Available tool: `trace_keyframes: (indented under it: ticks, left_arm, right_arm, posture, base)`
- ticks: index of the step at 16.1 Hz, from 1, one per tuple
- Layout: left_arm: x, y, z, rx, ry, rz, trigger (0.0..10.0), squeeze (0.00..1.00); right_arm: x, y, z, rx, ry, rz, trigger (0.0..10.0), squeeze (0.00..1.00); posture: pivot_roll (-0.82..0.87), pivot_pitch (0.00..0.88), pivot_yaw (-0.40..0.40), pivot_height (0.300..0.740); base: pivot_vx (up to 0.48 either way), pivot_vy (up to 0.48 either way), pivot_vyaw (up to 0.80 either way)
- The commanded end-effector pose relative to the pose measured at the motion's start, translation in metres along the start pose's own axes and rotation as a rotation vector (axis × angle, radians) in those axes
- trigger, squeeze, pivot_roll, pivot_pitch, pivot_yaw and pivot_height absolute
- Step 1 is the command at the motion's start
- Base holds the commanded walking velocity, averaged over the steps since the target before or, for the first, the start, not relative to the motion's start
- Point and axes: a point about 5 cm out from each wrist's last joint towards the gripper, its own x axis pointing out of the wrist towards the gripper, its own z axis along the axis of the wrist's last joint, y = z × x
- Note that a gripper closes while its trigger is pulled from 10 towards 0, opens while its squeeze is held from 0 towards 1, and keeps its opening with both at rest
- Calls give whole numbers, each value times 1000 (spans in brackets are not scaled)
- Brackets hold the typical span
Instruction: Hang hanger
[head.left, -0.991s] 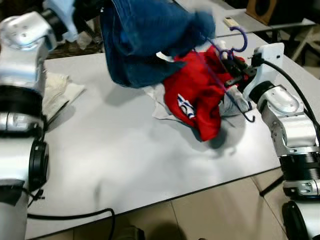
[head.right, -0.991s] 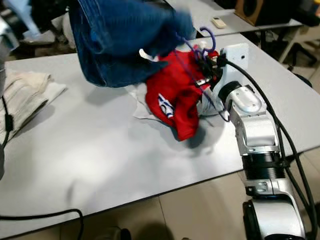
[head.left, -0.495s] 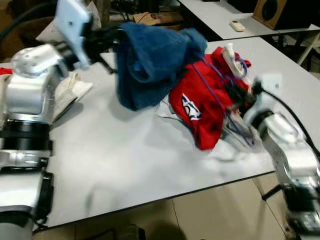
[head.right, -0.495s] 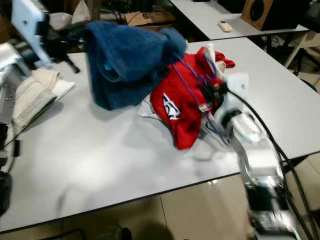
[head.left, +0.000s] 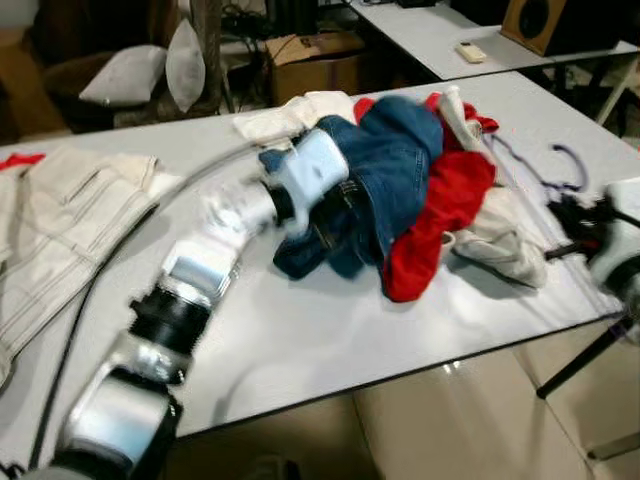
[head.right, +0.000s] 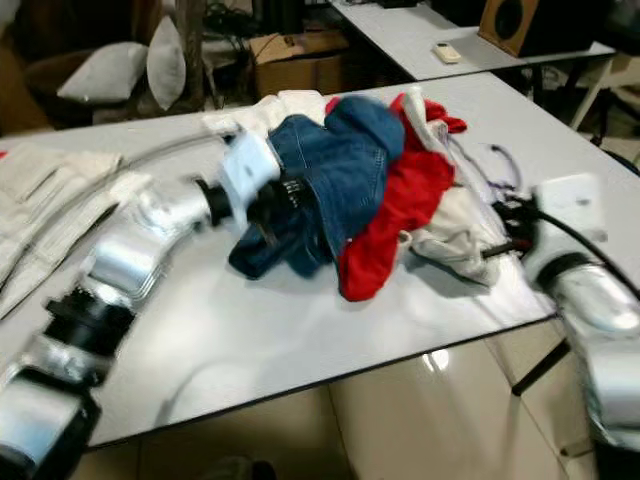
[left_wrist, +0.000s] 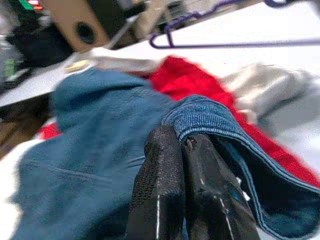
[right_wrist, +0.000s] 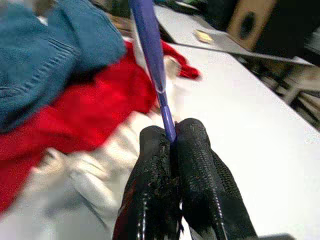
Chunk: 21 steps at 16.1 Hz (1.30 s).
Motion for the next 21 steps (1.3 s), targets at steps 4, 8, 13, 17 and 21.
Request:
trace_keyframes:
  ticks: [4, 8, 13, 17, 21]
  left_arm:
    - [13, -34, -2, 11, -16, -127, 9686, 0]
    - [10, -40, -13, 68, 43, -173, 10000, 1000]
    - [-10, -33, -38, 200, 202, -196, 10000, 1000]
    - [-5, -36, -46, 210, 200, -110, 10000, 0]
    - [3, -38, -51, 160, 145, 12, 8784, 0]
  right_arm:
    - [-10, -7, -6, -29, 99, -57, 10000, 0]
    - [-14, 4, 13, 92, -39, 5, 10000, 0]
    - [-15, 29, 22, 235, -140, 104, 10000, 0]
    - [-15, 38, 22, 274, -151, 126, 10000, 0]
    - [-19, 41, 19, 296, -147, 147, 10000, 0]
  posture:
    - [-122, 0, 93, 740]
    - [-127, 0, 101, 740]
    - [-124, 0, 96, 740]
    - [-127, 0, 89, 740]
    - [-139, 0, 88, 740]
  base:
    - [0, 0, 0]
    - [0, 0, 0]
    - [0, 0, 0]
    - [0, 0, 0]
    - [0, 0, 0]
